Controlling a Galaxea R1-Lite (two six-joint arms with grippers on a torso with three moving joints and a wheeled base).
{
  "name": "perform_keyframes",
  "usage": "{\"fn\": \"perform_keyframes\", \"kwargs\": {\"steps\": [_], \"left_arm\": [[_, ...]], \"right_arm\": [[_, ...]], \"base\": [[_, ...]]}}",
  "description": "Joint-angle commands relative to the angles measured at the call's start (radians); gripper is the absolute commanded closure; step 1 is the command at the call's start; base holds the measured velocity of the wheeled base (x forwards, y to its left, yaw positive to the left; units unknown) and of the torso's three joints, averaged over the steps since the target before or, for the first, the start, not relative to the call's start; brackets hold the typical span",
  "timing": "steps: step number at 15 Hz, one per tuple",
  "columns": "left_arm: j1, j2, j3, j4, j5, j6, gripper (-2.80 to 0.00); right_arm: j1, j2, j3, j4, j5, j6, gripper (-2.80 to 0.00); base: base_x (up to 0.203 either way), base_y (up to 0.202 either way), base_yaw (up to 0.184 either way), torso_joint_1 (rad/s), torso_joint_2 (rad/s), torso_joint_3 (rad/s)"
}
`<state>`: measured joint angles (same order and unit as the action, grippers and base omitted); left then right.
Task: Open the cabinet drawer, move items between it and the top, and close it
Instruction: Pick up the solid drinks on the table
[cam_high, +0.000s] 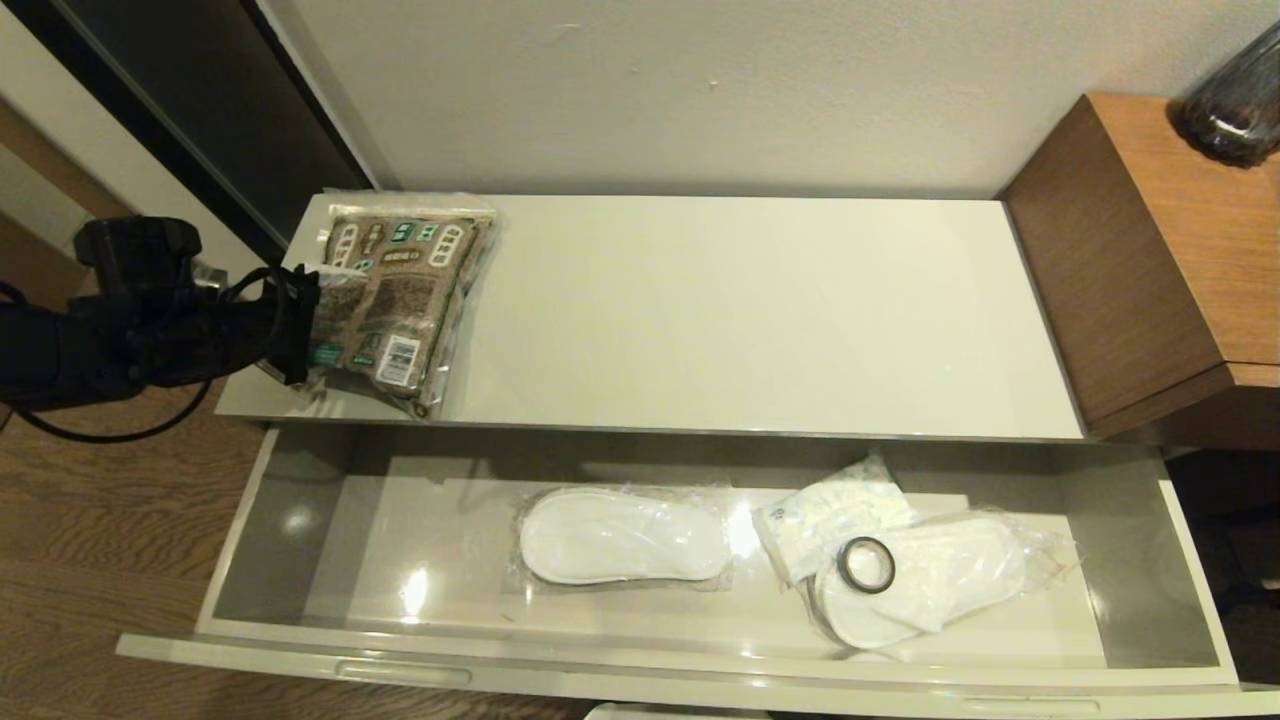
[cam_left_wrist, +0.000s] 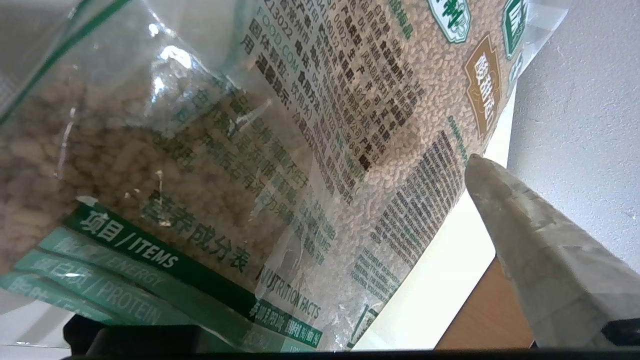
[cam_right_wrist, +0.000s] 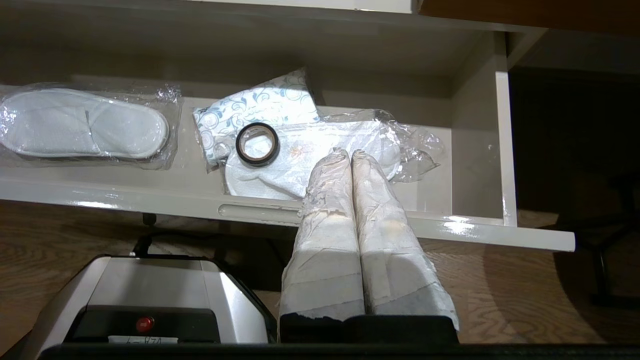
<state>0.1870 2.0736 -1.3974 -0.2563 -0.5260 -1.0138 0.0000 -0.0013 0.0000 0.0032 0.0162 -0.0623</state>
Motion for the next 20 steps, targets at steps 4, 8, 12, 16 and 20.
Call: {"fn": "perform_keyframes", "kwargs": {"steps": [4, 8, 12, 16, 20], "left_arm": [[-0.018, 0.025, -0.014, 0.032, 0.05, 0.0, 0.0], [-0.03, -0.004, 0.0, 0.047, 0.048, 0.002, 0.0], [-0.041, -0.081, -0.005, 0.126, 0.042, 0.021, 0.0], [-0.107, -0.337, 0.004, 0.342, 0.039, 0.052, 0.0], [-0.162, -0.528, 0.035, 0.573, 0.016, 0.108, 0.0]], "right_arm": [[0.0, 0.001, 0.002, 0.0, 0.001, -0.001, 0.0], [0.0, 0.001, 0.002, 0.0, 0.001, -0.001, 0.0], [0.0, 0.001, 0.002, 0.0, 0.001, -0.001, 0.0], [0.0, 0.001, 0.002, 0.0, 0.001, -0.001, 0.0], [0.0, 0.001, 0.002, 0.0, 0.001, -0.001, 0.0]], "base": [[0.0, 0.0, 0.0, 0.0, 0.0, 0.0], [0.0, 0.0, 0.0, 0.0, 0.0, 0.0], [0.0, 0.0, 0.0, 0.0, 0.0, 0.0], [0.0, 0.0, 0.0, 0.0, 0.0, 0.0], [0.0, 0.0, 0.0, 0.0, 0.0, 0.0]]}}
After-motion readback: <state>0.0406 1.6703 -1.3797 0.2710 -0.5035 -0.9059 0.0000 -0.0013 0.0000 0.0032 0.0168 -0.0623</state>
